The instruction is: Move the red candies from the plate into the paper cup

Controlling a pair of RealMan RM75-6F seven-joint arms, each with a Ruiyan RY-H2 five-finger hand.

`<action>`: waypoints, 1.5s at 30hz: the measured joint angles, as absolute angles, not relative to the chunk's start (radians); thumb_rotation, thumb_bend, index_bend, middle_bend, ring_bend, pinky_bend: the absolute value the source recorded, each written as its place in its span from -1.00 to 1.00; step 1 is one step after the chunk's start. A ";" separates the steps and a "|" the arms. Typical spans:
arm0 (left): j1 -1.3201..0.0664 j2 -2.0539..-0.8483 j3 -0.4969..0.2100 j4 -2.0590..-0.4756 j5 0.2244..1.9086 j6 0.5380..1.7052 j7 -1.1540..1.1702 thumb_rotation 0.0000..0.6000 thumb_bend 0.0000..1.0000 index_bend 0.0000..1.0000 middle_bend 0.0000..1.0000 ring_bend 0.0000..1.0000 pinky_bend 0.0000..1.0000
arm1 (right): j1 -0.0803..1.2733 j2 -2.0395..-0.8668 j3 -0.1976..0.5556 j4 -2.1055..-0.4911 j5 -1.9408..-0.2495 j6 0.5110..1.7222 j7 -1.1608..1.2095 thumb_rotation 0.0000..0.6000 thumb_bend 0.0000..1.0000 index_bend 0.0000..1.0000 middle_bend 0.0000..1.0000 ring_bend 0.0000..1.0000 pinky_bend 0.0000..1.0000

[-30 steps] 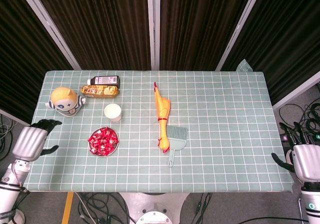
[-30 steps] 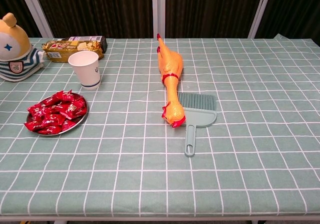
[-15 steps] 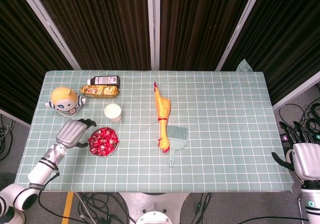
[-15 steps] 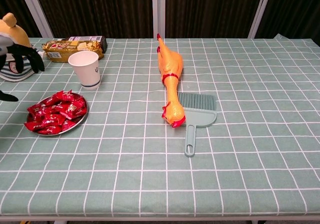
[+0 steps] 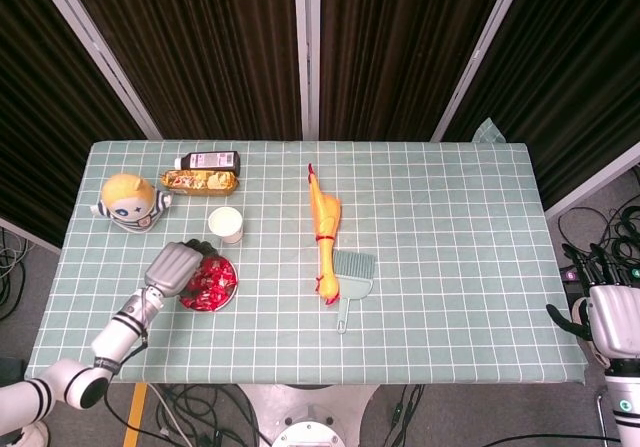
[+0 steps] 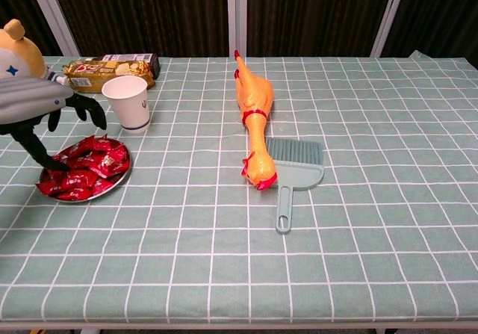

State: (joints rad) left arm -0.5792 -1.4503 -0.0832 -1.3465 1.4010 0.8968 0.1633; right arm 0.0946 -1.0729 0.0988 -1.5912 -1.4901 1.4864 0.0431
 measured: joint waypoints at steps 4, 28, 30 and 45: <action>-0.588 -1.422 -0.070 -1.398 1.406 0.887 0.170 1.00 -0.77 -0.36 -0.38 -0.50 -0.09 | 0.097 -1.075 0.098 -1.587 -1.488 1.480 0.047 1.00 -0.76 -0.77 -0.55 -0.85 -0.61; -0.651 -1.489 -0.024 -1.280 1.414 0.833 0.161 1.00 -0.48 -0.11 -0.31 -0.40 0.27 | 0.099 -1.070 0.095 -1.589 -1.470 1.461 0.054 1.00 -0.76 -0.77 -0.54 -0.85 -0.61; -0.650 -1.498 -0.020 -1.264 1.426 0.845 0.144 1.00 -0.43 -0.06 -0.23 -0.31 0.35 | 0.098 -1.069 0.095 -1.591 -1.469 1.461 0.054 1.00 -0.76 -0.77 -0.53 -0.85 -0.61; -0.640 -1.542 0.005 -1.163 1.483 0.905 0.029 1.00 -0.09 0.14 0.24 0.22 0.80 | 0.095 -1.062 0.093 -1.606 -1.469 1.464 0.049 1.00 -0.79 -0.77 -0.53 -0.85 -0.60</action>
